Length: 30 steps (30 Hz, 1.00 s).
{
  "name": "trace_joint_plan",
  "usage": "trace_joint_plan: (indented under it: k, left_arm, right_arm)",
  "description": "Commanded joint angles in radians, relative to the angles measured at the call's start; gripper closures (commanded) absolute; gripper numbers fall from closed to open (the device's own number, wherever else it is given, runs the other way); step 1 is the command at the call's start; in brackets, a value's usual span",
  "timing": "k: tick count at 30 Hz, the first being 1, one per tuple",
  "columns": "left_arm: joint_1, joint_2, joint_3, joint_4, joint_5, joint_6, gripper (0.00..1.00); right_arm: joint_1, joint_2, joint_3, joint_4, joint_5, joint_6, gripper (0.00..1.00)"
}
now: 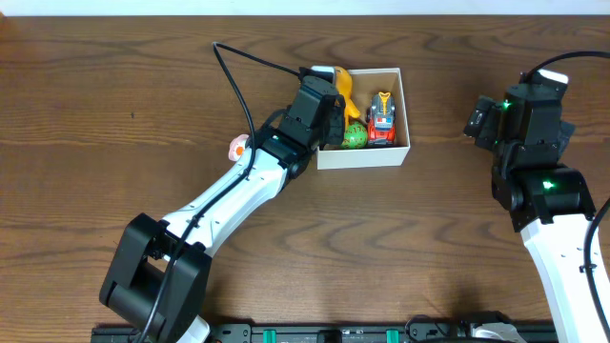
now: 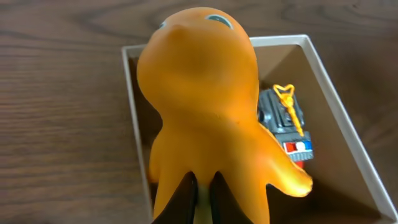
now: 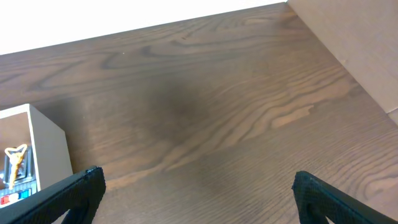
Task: Pack container
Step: 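Carry the orange toy right and lower it into the box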
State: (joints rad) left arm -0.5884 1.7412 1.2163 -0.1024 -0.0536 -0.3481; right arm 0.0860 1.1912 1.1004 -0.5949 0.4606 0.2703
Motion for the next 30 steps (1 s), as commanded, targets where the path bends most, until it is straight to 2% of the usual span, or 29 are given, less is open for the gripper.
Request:
trace_joint_plan:
  k: [1,23,26,29,30]
  left_arm:
    - [-0.009,0.01,-0.003,-0.006,-0.064,-0.009,0.94]
    - [-0.02,0.075,-0.003,-0.002,-0.098,-0.008,0.94]
    - [-0.02,0.075,-0.003,0.004,-0.098,-0.008,0.86]
    - [-0.02,0.075,-0.003,0.011,-0.098,-0.004,0.83]
    - [-0.02,0.075,-0.003,0.014,-0.098,-0.004,0.75]
  right_arm:
    - [-0.006,-0.002,0.005,-0.001,0.002,0.01,0.01]
    - [-0.006,-0.001,0.005,-0.004,0.003,0.01,0.01]
    - [-0.006,-0.001,0.005,-0.004,0.002,0.01,0.01]
    - [-0.006,-0.001,0.005,-0.005,0.002,0.01,0.01]
    - [-0.006,-0.001,0.005,-0.005,0.002,0.01,0.01]
